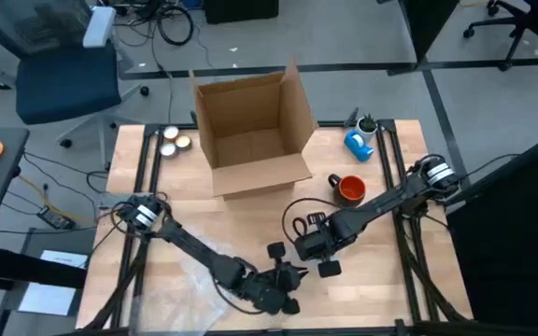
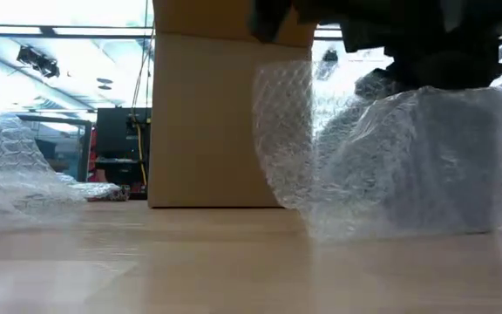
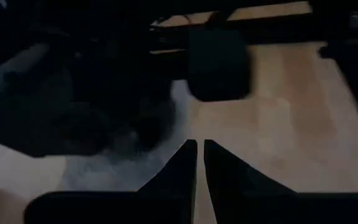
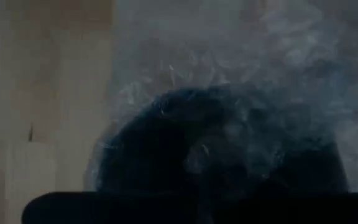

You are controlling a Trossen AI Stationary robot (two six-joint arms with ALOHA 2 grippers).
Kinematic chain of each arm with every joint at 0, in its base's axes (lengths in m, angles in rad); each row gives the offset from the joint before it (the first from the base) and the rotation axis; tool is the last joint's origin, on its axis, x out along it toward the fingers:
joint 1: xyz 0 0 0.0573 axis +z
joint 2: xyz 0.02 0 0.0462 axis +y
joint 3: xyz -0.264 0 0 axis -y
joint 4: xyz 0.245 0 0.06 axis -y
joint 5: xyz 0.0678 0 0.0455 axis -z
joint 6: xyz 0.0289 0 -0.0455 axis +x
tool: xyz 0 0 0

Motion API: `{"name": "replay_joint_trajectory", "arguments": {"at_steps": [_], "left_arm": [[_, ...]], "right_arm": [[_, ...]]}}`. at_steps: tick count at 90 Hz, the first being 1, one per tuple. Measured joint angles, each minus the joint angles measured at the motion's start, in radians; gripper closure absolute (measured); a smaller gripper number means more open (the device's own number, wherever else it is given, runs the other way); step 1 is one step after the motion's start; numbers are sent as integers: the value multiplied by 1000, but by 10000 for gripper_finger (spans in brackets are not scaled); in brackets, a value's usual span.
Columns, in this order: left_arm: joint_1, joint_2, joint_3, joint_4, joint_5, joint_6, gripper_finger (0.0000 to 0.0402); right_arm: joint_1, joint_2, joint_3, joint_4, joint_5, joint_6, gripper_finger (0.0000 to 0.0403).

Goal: Wrap mug
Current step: Wrap the blue mug with the top bubble wrap

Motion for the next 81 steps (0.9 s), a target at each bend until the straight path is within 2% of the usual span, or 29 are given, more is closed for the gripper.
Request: {"name": "replay_joint_trajectory", "arguments": {"at_steps": [36, 51, 60, 69, 81], "left_arm": [[73, 6, -2, 7, 11, 37, 387], [80, 25, -1, 26, 6, 59, 387], [71, 48, -1, 117, -41, 119, 386], [63, 69, -1, 231, -41, 165, 387], [68, 83, -1, 271, -42, 186, 386]], "right_arm": [[3, -32, 0, -28, -2, 17, 304], [14, -91, 0, -42, 47, 27, 296], [22, -129, -1, -34, 68, 35, 296], [23, -161, 2, -38, 79, 36, 296], [25, -161, 1, -39, 80, 37, 296]]}}
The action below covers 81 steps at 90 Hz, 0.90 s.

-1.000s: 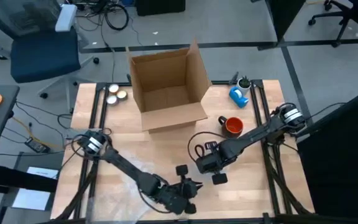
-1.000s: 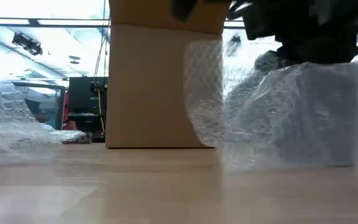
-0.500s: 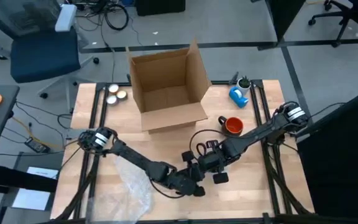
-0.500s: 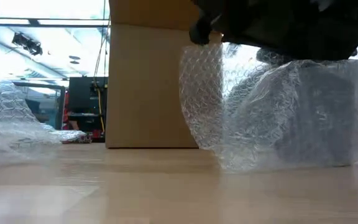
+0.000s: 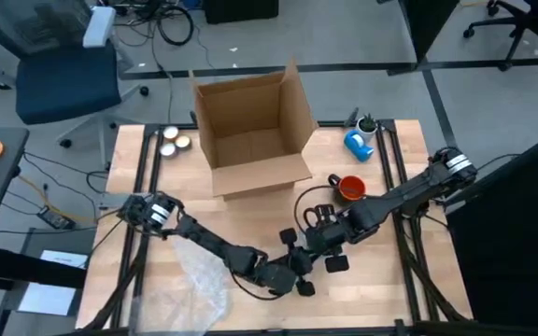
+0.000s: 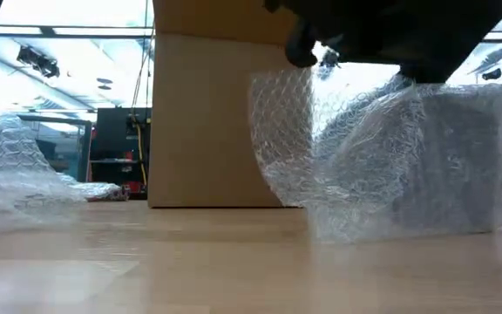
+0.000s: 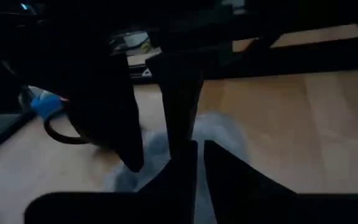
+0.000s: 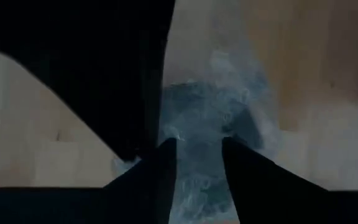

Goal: Wrap mug
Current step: Wrap the blue mug with the top bubble wrap

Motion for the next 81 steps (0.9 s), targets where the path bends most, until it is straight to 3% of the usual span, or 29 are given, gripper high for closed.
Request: {"name": "replay_joint_trajectory", "arguments": {"at_steps": [24, 51, 67, 81], "left_arm": [[19, 20, -2, -20, -15, -26, 387], [-90, -141, -1, -74, -224, 189, 386], [-150, -202, -1, -174, -364, 185, 386], [-183, -208, -1, -207, -379, 142, 386]], "right_arm": [[11, -50, 0, -32, 4, 24, 296], [41, -67, -3, 54, 62, -11, 296], [29, -62, -106, 250, 31, -35, 296], [8, -62, -207, 273, 13, 3, 296]]}}
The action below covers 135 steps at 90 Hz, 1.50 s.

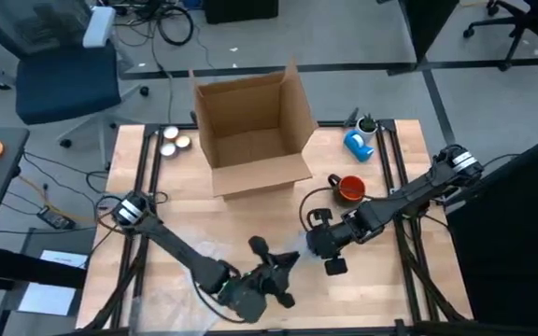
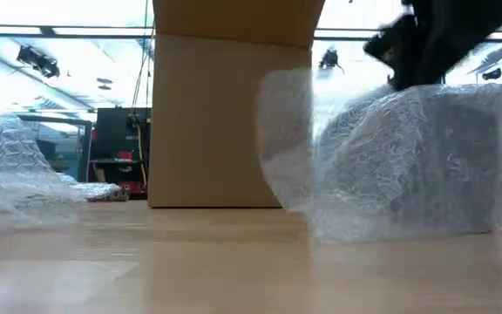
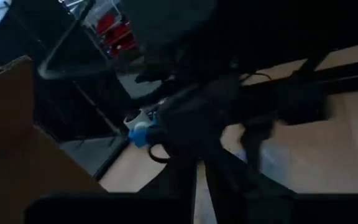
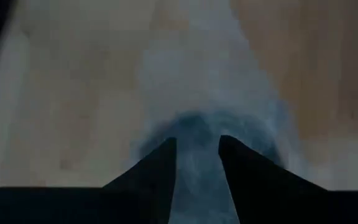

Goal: Wrap mug
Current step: Wrap the blue mug with the top bubble wrap

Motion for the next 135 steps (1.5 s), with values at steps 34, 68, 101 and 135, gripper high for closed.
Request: {"name": "replay_joint_trajectory", "arguments": {"at_steps": [34, 68, 101, 135], "left_arm": [[7, 2, 0, -96, 2, -98, 386], [7, 3, 0, -177, 2, -160, 386], [7, 3, 0, -197, 2, -169, 386], [6, 3, 0, -193, 2, -169, 386]], "right_arm": [[-54, -7, -127, 92, -73, 46, 296], [-31, -24, 156, -228, -42, 11, 322], [-37, -14, 9, -87, -51, 10, 355], [-41, -21, -201, 98, -96, 88, 374]]}}
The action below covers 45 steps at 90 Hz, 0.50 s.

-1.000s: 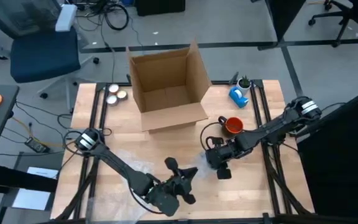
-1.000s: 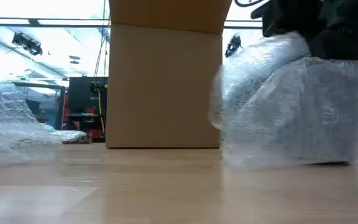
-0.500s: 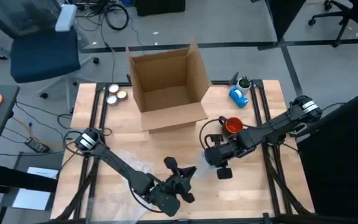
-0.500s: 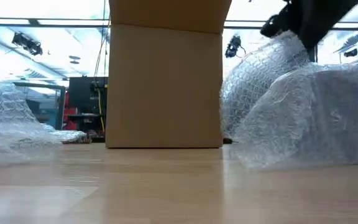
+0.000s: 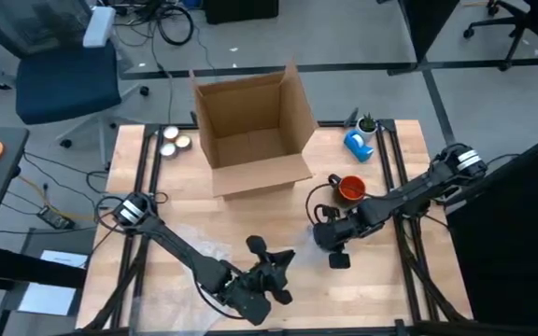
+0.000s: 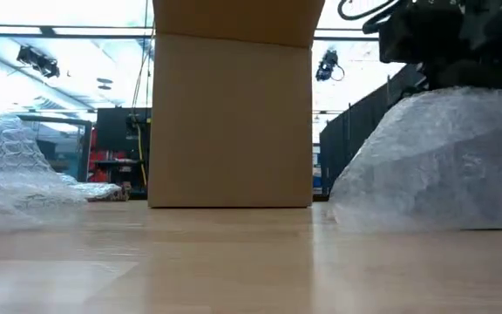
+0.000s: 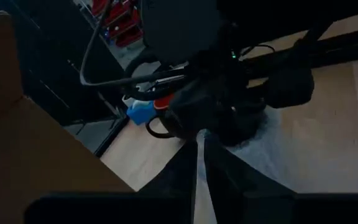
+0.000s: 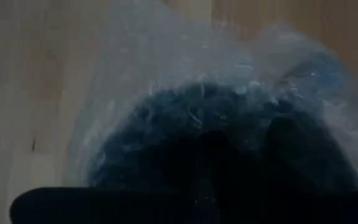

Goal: Wrap mug
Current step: Wrap the blue mug with the top bubble wrap

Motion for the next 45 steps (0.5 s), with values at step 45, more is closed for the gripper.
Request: {"name": "replay_joint_trajectory", "arguments": {"at_steps": [45], "left_arm": [[36, 0, -43, -59, 139, -185, 386]], "right_arm": [[1, -19, 294, -334, 5, -68, 382]]}}
